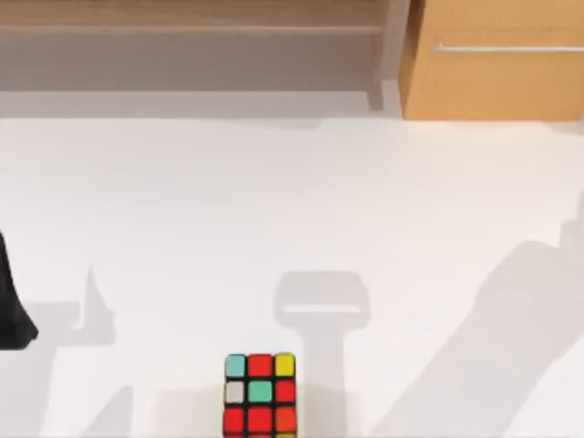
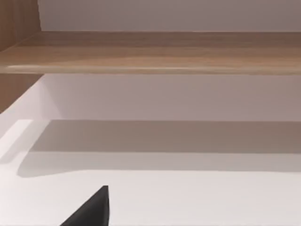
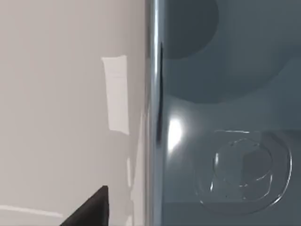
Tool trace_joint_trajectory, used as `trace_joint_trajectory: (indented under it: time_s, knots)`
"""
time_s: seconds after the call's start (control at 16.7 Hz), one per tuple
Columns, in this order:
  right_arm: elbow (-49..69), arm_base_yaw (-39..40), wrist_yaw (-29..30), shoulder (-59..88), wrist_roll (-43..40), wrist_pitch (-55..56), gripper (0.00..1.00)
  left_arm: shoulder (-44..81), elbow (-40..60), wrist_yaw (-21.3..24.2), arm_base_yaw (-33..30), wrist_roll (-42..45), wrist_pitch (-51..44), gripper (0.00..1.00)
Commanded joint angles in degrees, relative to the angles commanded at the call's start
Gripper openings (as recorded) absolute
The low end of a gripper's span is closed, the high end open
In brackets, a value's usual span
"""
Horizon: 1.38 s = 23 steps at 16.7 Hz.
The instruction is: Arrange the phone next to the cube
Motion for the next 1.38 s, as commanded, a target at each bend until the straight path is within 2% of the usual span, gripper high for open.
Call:
trace_joint_trajectory:
  time_s: [0.42,0.72,0.96,1.38]
  knots:
    - [0.4,0.1,0.0,0.8,0.0,0.0,1.00,0.0,0.0,0.0,0.0,0.0,0.0,1.00]
    - [-3.0,-0.1,0.0,4.1,0.1,6.7,1.00,0.0,0.0,0.0,0.0,0.0,0.0,1.00]
    - [-3.3,-0.1,0.0,4.5,0.0,7.2,1.00,0.0,0.0,0.0,0.0,0.0,0.0,1.00]
    - [-3.3,-0.1,0.0,4.5,0.0,7.2,0.47,0.0,0.0,0.0,0.0,0.0,0.0,1.00]
